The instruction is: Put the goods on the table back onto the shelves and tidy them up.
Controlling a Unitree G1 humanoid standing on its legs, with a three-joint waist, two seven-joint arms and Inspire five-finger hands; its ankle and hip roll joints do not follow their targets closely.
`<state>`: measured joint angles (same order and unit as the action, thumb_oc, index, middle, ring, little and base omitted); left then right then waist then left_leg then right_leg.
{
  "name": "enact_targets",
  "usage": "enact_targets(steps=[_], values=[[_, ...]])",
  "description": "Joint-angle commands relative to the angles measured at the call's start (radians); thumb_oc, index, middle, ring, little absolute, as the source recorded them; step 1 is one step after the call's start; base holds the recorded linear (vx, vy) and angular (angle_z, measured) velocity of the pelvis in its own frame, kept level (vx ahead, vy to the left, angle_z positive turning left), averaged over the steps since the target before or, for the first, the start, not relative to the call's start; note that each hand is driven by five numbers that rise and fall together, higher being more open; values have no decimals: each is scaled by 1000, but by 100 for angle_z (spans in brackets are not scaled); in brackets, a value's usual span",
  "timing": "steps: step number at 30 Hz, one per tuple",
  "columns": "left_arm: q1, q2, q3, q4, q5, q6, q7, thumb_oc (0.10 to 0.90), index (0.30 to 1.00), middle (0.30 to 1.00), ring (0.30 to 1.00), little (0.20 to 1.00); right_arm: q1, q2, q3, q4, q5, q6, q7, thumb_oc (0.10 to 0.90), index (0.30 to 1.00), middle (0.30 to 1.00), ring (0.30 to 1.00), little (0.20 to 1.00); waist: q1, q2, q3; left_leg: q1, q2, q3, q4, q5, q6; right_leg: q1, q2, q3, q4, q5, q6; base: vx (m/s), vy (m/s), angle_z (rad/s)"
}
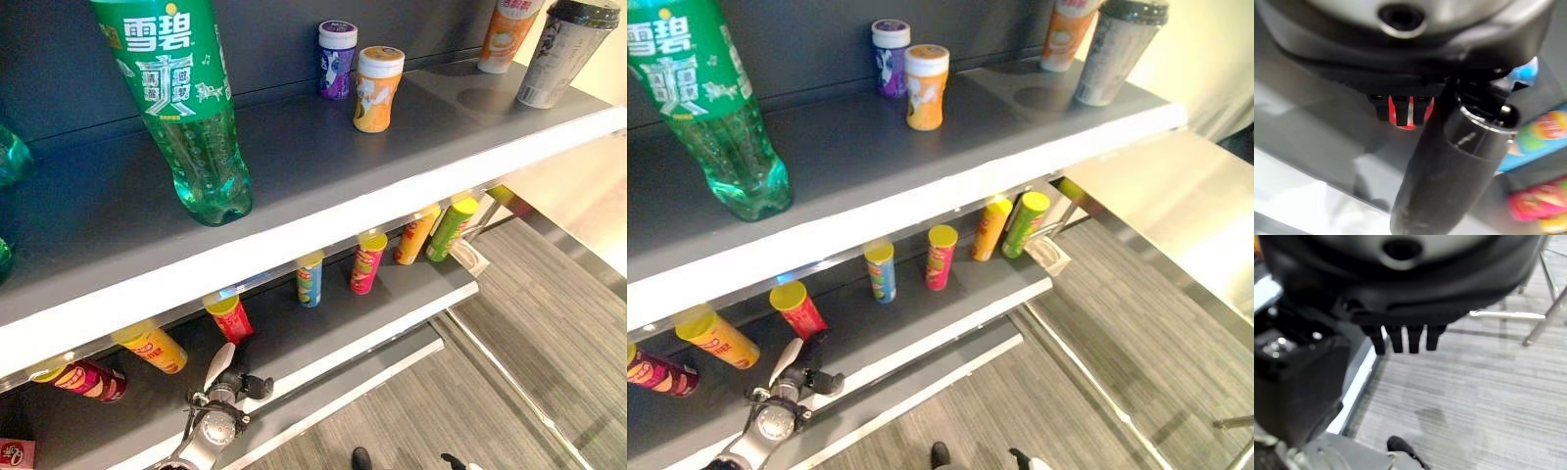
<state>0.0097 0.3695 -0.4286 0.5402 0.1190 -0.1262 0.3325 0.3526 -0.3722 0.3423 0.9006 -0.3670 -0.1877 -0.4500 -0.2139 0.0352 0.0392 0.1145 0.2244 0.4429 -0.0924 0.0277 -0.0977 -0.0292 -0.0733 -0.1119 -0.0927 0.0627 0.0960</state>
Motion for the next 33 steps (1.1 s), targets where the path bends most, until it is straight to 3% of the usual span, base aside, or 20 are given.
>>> enact_targets(steps=[1, 3, 8, 17, 19, 21, 24, 26, 27, 28, 30, 31, 32, 33], values=[[-78, 35, 64, -76, -30, -101, -31, 800, 900, 900, 900, 900, 11, 13, -23, 35, 29, -25, -34, 800, 900, 900, 900, 900, 18, -6, -21, 31, 78, -45, 5, 52, -122, 35, -13, -19, 13, -18, 48, -12, 18, 9], [-5, 59, 71, -216, -80, -114, -99, 800, 900, 900, 900, 900, -6, 17, -42, 58, 35, -16, -24, 800, 900, 900, 900, 900, 37, 3, -20, 25, 74, -59, 5, 52, -117, 43, -19, -30, 13, -21, 46, -29, 24, 14], [91, 117, 81, -378, -111, -129, -202, 800, 900, 900, 900, 900, -28, 15, -49, 88, 20, -10, -2, 800, 900, 900, 900, 900, 63, 13, -20, 17, 73, -78, 5, 53, -112, 51, -23, -47, 14, -27, 45, -24, 5, 17], [246, 232, 160, -411, -66, -159, -250, 800, 900, 900, 900, 900, -98, 9, -56, 221, -9, -8, 11, 800, 900, 900, 900, 900, 118, 30, -16, -19, 80, -129, 5, 67, -113, 61, -21, -89, 16, -39, 39, -45, -8, 23], [307, 226, 187, -289, -31, -160, -243, 800, 900, 900, 900, 900, -127, 13, -60, 301, -16, -5, 9, 800, 900, 900, 900, 900, 151, 37, -8, -41, 84, -164, 5, 84, -115, 68, -18, -120, 15, -46, 33, -133, -33, 32], [321, 162, 191, -85, -3, -143, -222, 800, 900, 900, 900, 900, -155, 26, -74, 371, 0, 5, 1, 800, 900, 900, 900, 900, 186, 43, -2, -59, 85, -198, 5, 95, -116, 79, -15, -150, 16, -60, 29, -112, -31, 65], [281, 35, 204, 226, -15, -110, -182, 800, 900, 900, 900, 900, -174, 49, -95, 428, 33, 10, -3, 800, 900, 900, 900, 900, 210, 41, -1, -76, 85, -227, 5, 100, -115, 88, -13, -176, 14, -70, 22, -55, -25, 40], [263, -5, 214, 322, -32, -102, -169, 800, 900, 900, 900, 900, -178, 58, -103, 435, 50, 9, -5, 800, 900, 900, 900, 900, 215, 39, -3, -78, 85, -232, 5, 101, -115, 91, -12, -183, 13, -71, 20, -21, -14, 39], [245, -44, 233, 435, -49, -91, -150, 800, 900, 900, 900, 900, -183, 67, -113, 445, 71, 10, -7, 800, 900, 900, 900, 900, 218, 36, -5, -83, 84, -237, 5, 107, -114, 92, -12, -186, 11, -70, 18, -21, -3, 30], [212, -141, 304, 711, -123, -49, -129, 800, 900, 900, 900, 900, -190, 92, -137, 455, 152, 8, -15, 800, 900, 900, 900, 900, 209, 21, -21, -78, 82, -231, 5, 97, -112, 93, -11, -180, 9, -67, 19, -30, 15, 17], [213, -153, 322, 741, -138, -45, -130, 800, 900, 900, 900, 900, -185, 108, -143, 458, 169, 8, -9, 800, 900, 900, 900, 900, 208, 17, -24, -74, 84, -224, 5, 94, -112, 92, -11, -176, 10, -67, 19, -11, 15, -2], [207, -162, 335, 761, -155, -40, -126, 800, 900, 900, 900, 900, -180, 119, -145, 465, 187, 11, -6, 800, 900, 900, 900, 900, 208, 15, -24, -74, 87, -225, 7, 119, -115, 92, -10, -176, 9, -66, 19, -49, 41, -6], [200, -168, 356, 793, -181, -32, -121, 800, 900, 900, 900, 900, -181, 132, -148, 470, 228, 14, 10, 800, 900, 900, 900, 900, 206, 0, -19, -80, 77, -232, 38, 106, -107, 89, -16, -162, 12, -58, 19, -124, 84, -3], [179, -176, 349, 795, -214, -38, -112, 800, 900, 900, 900, 900, -196, 132, -138, 468, 270, 18, 25, 800, 900, 900, 900, 900, 210, -22, 7, -125, 30, -334, 172, 25, -89, 70, -36, -112, 27, -42, 17, -162, 97, -13]])
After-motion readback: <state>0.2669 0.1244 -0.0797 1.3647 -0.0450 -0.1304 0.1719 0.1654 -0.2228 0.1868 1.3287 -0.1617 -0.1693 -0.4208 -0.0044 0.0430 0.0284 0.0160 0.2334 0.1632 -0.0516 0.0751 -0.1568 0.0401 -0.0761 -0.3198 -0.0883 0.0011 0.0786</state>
